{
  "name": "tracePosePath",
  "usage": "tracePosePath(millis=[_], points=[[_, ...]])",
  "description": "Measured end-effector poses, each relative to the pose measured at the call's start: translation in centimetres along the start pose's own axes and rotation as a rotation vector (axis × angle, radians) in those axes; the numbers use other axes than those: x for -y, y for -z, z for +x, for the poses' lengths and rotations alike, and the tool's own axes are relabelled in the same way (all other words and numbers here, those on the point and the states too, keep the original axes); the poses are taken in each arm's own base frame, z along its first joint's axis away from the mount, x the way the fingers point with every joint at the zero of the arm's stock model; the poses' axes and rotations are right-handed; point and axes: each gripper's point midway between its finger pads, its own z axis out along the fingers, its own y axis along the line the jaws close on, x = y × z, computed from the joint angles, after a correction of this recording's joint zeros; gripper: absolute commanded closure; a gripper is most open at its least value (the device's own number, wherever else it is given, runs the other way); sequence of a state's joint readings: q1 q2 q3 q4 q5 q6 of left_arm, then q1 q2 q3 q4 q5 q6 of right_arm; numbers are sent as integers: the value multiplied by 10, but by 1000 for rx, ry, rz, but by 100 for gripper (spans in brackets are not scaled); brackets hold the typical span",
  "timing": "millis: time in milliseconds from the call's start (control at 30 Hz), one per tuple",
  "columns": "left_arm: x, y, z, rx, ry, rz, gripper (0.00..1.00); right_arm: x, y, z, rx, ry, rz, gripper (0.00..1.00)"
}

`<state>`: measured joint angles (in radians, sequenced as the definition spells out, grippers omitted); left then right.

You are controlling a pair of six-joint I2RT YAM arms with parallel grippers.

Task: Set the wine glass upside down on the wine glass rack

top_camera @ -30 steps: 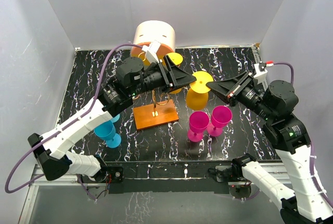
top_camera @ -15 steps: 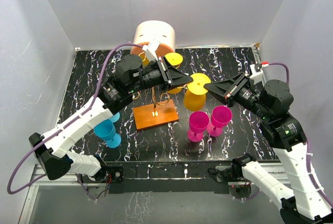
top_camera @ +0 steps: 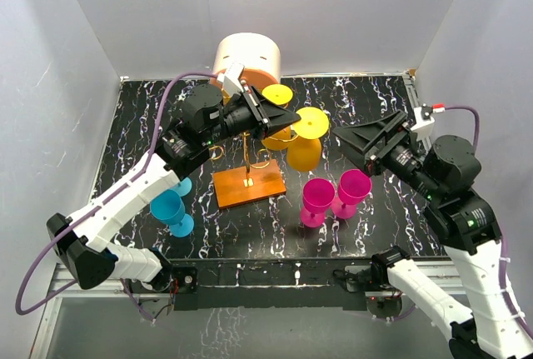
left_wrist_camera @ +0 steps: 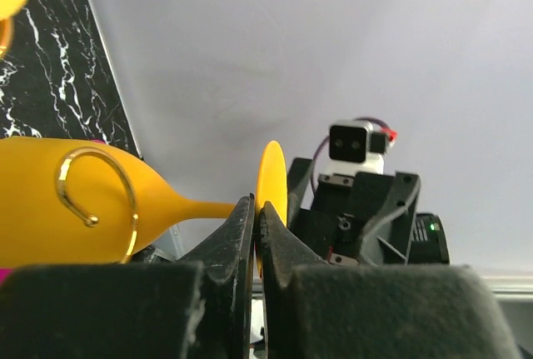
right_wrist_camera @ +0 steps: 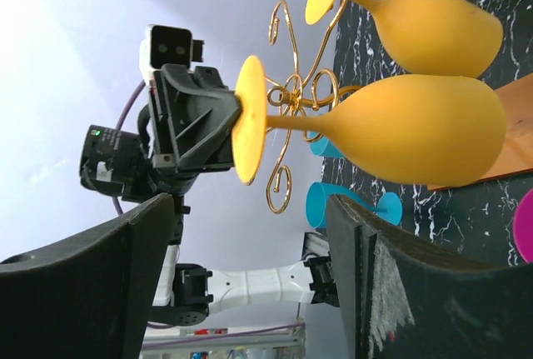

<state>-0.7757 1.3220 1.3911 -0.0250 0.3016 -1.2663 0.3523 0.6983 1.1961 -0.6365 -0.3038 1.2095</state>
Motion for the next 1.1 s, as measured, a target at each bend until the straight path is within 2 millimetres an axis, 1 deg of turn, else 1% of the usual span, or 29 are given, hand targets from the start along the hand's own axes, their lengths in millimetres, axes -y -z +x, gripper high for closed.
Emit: tracePosePath(millis=[133, 233, 300, 433, 567, 667, 833, 1100], points=[[-12, -3, -6, 18, 36, -21, 100, -3, 13, -3, 39, 10, -7, 24], [-15, -6, -12, 29, 51, -22, 100, -10, 24, -5, 66, 19, -30, 23], [-18, -8, -15, 36, 56, -28, 100, -13, 27, -6, 77, 22, -36, 23], [-22, -11, -22, 57, 66, -38, 100, -13, 28, -9, 89, 21, -29, 25], [-25, -14, -28, 88, 77, -46, 100, -13, 28, -9, 89, 20, -29, 25], [-31, -16, -32, 115, 83, -68, 100, -13, 28, -9, 91, 20, -28, 24], [-42, -16, -41, 170, 73, -114, 100, -12, 27, -11, 100, 20, -25, 22], [-55, -11, -52, 239, 48, -179, 100, -11, 27, -11, 103, 19, -22, 22]])
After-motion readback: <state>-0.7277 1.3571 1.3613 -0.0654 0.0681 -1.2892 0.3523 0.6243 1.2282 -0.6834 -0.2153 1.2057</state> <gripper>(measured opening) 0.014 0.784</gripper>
